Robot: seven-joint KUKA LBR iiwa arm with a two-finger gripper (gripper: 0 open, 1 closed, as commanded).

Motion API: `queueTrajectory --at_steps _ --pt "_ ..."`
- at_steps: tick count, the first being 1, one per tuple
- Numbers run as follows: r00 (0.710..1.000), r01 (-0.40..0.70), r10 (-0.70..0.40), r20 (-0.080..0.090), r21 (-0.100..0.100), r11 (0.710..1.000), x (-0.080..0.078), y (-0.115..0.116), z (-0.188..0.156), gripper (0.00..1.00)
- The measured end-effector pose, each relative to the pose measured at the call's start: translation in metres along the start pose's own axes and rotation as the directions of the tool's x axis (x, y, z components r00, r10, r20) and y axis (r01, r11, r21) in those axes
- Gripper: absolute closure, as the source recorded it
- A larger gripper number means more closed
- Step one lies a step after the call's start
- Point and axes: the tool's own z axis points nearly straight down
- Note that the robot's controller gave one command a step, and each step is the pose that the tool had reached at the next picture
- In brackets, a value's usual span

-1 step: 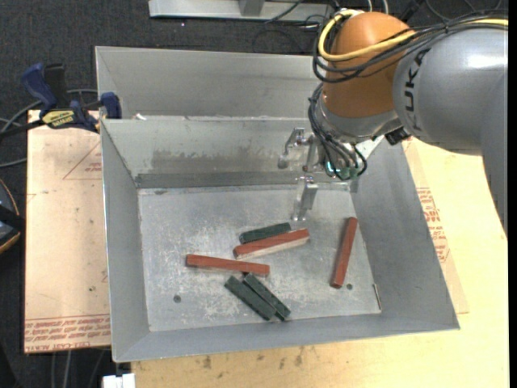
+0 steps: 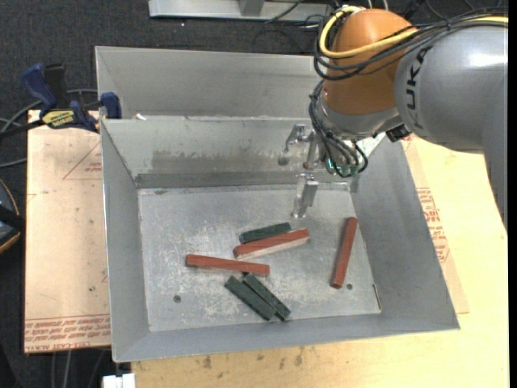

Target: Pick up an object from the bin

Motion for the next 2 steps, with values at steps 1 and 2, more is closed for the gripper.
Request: queueTrajectory --at_steps 1,2 --pt "0.999 0.034 -0.034 0.011 0.0 0.999 0.0614 -0.0143 0.1108 1.0" --pt "0.999 0.034 -0.034 0.011 0.0 0.999 0.0614 -0.0143 0.1108 1.0"
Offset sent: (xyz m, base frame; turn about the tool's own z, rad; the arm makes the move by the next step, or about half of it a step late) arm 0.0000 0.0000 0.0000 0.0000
